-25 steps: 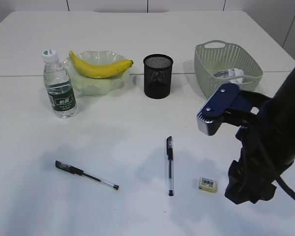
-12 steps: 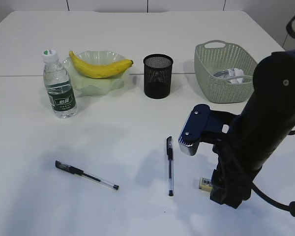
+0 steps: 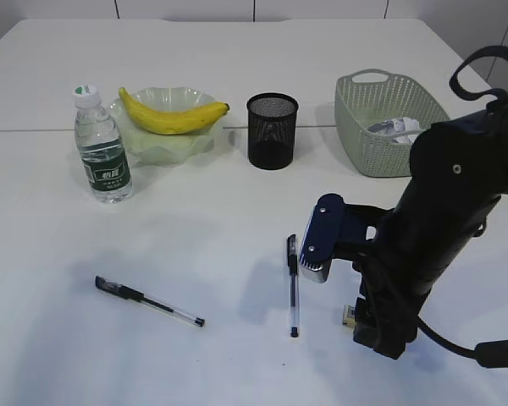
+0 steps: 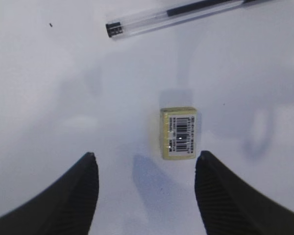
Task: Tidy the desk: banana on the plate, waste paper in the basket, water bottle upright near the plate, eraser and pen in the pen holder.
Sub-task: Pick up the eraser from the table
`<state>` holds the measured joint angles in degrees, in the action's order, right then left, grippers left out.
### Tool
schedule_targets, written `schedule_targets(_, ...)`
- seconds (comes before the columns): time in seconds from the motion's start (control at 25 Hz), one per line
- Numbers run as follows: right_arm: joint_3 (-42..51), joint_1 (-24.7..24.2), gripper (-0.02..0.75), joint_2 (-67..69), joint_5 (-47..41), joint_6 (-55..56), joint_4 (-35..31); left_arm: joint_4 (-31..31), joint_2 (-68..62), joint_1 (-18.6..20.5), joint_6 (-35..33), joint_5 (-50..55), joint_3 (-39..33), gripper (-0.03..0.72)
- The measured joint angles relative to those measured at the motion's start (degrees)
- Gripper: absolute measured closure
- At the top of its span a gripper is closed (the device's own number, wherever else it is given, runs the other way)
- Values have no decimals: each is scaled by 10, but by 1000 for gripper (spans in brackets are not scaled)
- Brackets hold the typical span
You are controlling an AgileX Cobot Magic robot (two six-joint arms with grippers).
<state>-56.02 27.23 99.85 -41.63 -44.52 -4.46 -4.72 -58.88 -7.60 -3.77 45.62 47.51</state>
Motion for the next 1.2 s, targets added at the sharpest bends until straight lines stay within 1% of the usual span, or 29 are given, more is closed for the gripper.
schedule_targets(0.28, 0, 0, 280, 19, 41, -1, 30, 3, 0, 0, 0, -1, 0, 162)
schedule_targets(0.56, 0, 0, 281, 45, 71, -1, 39, 5, 0, 0, 0, -1, 0, 166)
schedule_targets(0.72, 0, 0, 281, 60, 94, -1, 55, 9, 0, 0, -1, -1, 0, 167)
schedule_targets(0.84, 0, 0, 282, 63, 101, -1, 67, 10, 0, 0, -1, -1, 0, 167)
schedule_targets(1.2, 0, 0, 283, 78, 113, -2, 74, 10, 0, 0, -1, -1, 0, 172)
